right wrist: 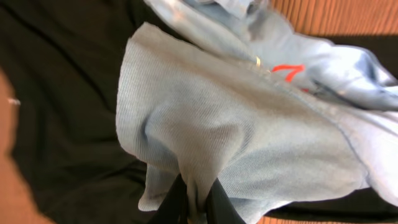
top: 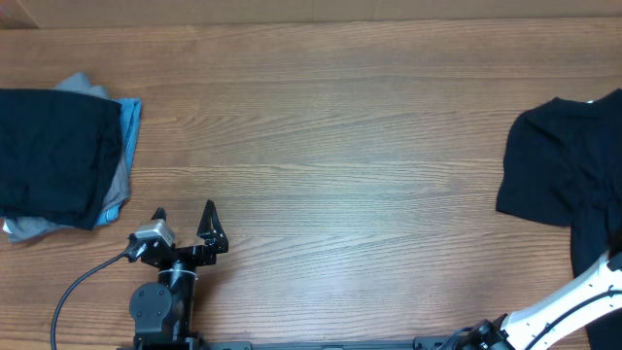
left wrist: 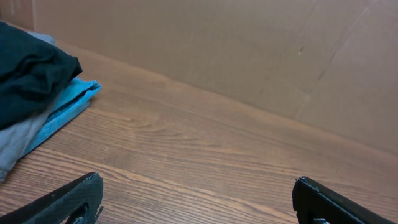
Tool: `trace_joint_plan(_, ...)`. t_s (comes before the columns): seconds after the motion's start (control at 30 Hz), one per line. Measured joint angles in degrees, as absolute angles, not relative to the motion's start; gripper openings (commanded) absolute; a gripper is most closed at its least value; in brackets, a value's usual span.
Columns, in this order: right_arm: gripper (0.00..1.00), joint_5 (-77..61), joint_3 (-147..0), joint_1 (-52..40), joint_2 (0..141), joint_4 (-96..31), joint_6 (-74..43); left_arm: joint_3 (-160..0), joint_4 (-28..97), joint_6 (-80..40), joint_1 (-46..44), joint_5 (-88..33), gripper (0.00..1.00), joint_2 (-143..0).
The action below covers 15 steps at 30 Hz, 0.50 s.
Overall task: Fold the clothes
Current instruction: 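Lift the light-blue shirt with the right gripper and pull it to center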
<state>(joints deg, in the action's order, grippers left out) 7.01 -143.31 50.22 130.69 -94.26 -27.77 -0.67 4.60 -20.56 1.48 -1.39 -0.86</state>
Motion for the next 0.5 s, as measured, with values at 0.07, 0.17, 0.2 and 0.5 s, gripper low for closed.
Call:
trace_joint_plan(0.07, 0.04, 6.57, -145.77, 50.22, 128.95, -95.33, -27.94, -0.67, 4.60, -20.56, 1.48, -1.39, 1.00, -0.86)
trace_joint_plan(0.17, 0.04, 5.37, -150.23, 50.17, 124.51, -96.77, -28.29, -0.67, 4.62, -20.56, 1.48, -1.39, 1.00, -0.86)
trace_joint_plan(0.2, 0.04, 5.08, -151.65, 50.15, 122.61, -97.14, -28.32, -0.67, 4.62, -20.56, 1.48, -1.41, 1.00, -0.86)
trace_joint_plan(0.5, 0.04, 0.49, -155.37, 50.04, 100.75, -97.01, -28.93, -0.67, 4.62, -20.56, 1.48, -1.39, 1.00, -0.86)
